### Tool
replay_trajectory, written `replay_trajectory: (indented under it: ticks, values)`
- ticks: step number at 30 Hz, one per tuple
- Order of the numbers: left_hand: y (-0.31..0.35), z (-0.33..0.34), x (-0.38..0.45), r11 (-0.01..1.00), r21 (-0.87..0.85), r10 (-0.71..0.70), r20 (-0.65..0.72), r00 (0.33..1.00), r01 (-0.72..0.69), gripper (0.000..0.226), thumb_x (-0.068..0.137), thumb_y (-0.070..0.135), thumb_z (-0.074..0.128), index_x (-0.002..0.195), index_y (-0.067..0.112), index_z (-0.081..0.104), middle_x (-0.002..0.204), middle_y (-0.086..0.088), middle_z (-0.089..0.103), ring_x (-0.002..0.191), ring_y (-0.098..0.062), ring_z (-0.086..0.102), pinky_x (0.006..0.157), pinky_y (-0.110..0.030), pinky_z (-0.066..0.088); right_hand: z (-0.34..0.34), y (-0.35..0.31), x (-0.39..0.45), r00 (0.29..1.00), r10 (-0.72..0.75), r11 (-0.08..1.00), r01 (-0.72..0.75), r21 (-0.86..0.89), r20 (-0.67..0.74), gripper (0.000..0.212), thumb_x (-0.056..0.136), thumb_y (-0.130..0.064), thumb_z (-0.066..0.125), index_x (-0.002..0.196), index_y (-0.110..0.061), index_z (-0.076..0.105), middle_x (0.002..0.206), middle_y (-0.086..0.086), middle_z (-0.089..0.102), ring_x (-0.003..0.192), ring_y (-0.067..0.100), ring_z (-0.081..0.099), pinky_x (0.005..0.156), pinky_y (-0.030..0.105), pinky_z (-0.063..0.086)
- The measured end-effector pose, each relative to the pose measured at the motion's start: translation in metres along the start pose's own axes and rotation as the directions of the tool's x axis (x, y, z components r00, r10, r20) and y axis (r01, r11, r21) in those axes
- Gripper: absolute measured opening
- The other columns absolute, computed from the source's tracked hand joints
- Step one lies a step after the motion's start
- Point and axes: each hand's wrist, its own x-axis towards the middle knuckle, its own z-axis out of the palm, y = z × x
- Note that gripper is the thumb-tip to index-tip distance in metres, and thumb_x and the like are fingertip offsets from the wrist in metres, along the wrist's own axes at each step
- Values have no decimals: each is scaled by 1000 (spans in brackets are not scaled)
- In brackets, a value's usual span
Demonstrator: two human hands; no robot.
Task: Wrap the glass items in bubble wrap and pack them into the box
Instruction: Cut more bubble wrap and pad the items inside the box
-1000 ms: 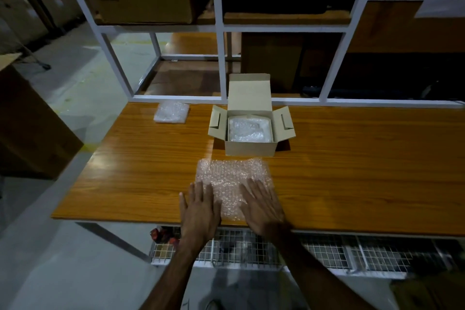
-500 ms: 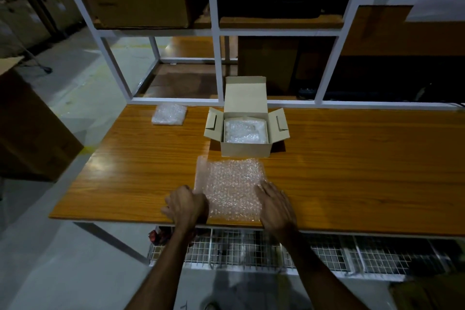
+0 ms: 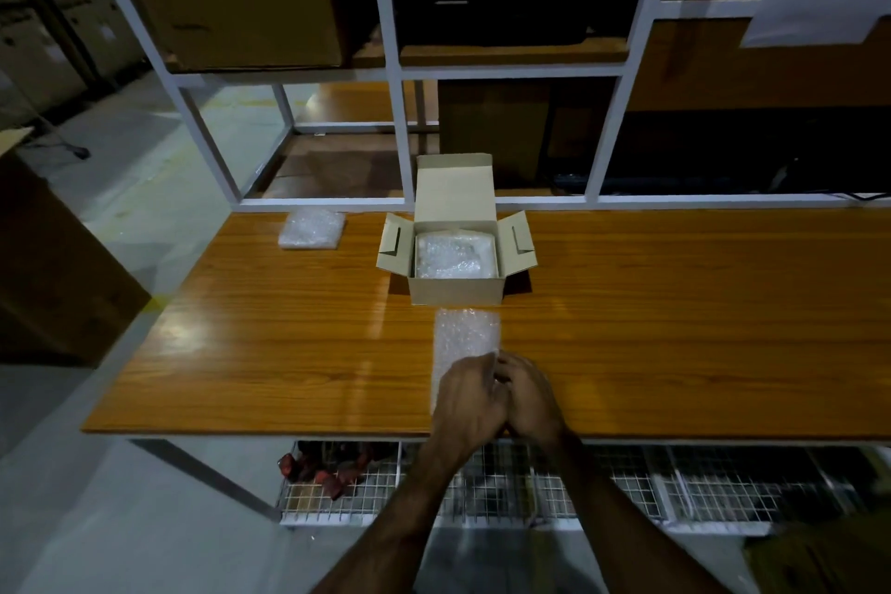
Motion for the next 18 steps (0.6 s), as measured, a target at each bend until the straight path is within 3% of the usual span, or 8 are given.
replay_trajectory:
  ticks: [4,7,10,12,14,16,18]
  values:
    - [-19,2,-4,998,-57,32,132,991,-25,20,107,35,49,104,25,65,103,3,70,92,-10,63,80,-33,52,-14,-9,-8,998,56,960,-49,275,-17,26,99,-4,61,102,-24,77,106,-16,73,96,1,67,82,18,53]
    - [-37,4,-5,996,-61,78,163,983,-69,26,109,38,39,97,26,58,91,2,63,80,-16,61,68,-40,50,-17,-15,-5,965,232,931,-184,316,-120,31,101,1,55,113,-18,75,114,-8,72,93,-3,62,80,9,47]
    - [-39,5,-6,991,-127,70,137,988,-53,22,104,25,46,104,20,67,103,-2,70,87,-19,66,73,-40,57,-10,-13,0,976,165,980,-146,132,-144,37,106,-14,53,140,-22,63,147,-1,58,128,15,56,107,34,50]
    - [-39,4,-8,988,-152,15,86,996,-2,31,96,2,53,113,14,75,114,-4,75,97,-15,69,82,-29,57,-6,-6,1,998,50,993,-52,-110,-23,45,108,-23,50,152,-29,51,166,0,35,149,22,36,118,43,40]
    - [-46,4,-13,998,-16,-61,-10,998,61,39,89,-9,56,113,15,74,111,-2,75,100,-16,69,89,-29,57,-4,-4,-1,994,19,961,12,-277,108,48,109,-29,47,156,-35,44,172,-1,21,156,25,24,123,51,31]
    - [-57,2,-17,961,251,-76,-152,985,112,29,90,3,62,110,23,69,110,3,70,107,-17,64,102,-40,50,-6,-5,-3,987,39,936,19,-352,157,50,110,-33,44,159,-39,38,174,-2,17,158,26,20,123,55,24]
    - [-64,-2,-20,901,378,-143,-204,969,212,29,94,33,65,122,23,65,122,1,65,118,-20,56,108,-47,43,-9,-5,-2,987,43,932,17,-361,157,51,109,-34,43,159,-40,36,173,-3,18,158,25,19,122,56,22]
